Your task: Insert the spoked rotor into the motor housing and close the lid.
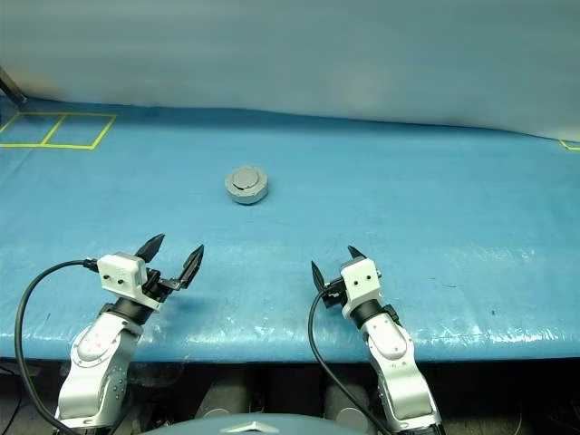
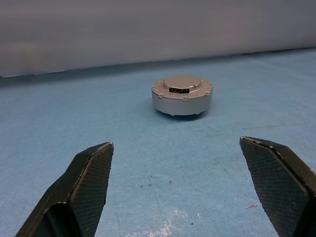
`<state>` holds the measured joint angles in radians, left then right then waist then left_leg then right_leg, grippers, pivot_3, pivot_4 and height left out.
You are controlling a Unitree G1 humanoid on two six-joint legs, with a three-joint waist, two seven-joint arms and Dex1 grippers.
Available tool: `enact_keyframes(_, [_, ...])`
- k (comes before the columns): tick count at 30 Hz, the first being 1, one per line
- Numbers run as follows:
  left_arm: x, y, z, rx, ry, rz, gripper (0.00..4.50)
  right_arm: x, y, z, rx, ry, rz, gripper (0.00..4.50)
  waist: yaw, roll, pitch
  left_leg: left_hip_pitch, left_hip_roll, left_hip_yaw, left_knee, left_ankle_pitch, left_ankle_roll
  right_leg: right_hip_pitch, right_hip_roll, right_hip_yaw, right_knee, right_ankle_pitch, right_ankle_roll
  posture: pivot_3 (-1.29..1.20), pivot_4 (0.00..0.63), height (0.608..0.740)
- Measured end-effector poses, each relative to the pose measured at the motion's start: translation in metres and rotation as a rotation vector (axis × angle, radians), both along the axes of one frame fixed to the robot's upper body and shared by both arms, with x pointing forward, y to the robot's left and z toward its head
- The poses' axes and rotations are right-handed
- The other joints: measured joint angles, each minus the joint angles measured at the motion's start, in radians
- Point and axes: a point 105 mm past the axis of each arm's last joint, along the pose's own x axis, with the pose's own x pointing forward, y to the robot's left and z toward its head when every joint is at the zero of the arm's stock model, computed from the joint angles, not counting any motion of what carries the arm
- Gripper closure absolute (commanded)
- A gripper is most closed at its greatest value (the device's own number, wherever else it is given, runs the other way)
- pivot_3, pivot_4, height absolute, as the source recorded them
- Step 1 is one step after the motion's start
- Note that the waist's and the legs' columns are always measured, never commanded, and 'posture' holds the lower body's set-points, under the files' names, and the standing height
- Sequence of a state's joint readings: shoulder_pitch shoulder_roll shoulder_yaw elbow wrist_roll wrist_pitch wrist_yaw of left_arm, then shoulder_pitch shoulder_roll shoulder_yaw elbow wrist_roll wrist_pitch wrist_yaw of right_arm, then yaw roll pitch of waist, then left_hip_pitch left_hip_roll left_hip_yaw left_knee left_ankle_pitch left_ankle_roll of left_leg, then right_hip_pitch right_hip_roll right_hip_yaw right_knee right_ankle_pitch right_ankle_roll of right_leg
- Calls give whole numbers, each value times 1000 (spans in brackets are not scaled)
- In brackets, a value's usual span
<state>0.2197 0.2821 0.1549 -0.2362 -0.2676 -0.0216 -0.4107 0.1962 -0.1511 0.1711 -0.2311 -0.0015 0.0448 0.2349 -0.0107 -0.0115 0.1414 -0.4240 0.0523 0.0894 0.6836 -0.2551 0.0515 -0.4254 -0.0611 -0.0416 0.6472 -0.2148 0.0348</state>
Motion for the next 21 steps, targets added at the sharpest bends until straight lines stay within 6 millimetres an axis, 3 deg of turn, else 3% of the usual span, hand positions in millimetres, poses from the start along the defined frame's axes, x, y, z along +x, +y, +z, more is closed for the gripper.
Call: enact_keyframes(21, [0, -1, 0, 0, -1, -5, 33, -1, 0, -1, -3, 5, -1, 0, 0, 0, 0, 0, 0, 0, 0, 0, 0, 0, 0, 0, 0, 0, 0, 0, 150, 740])
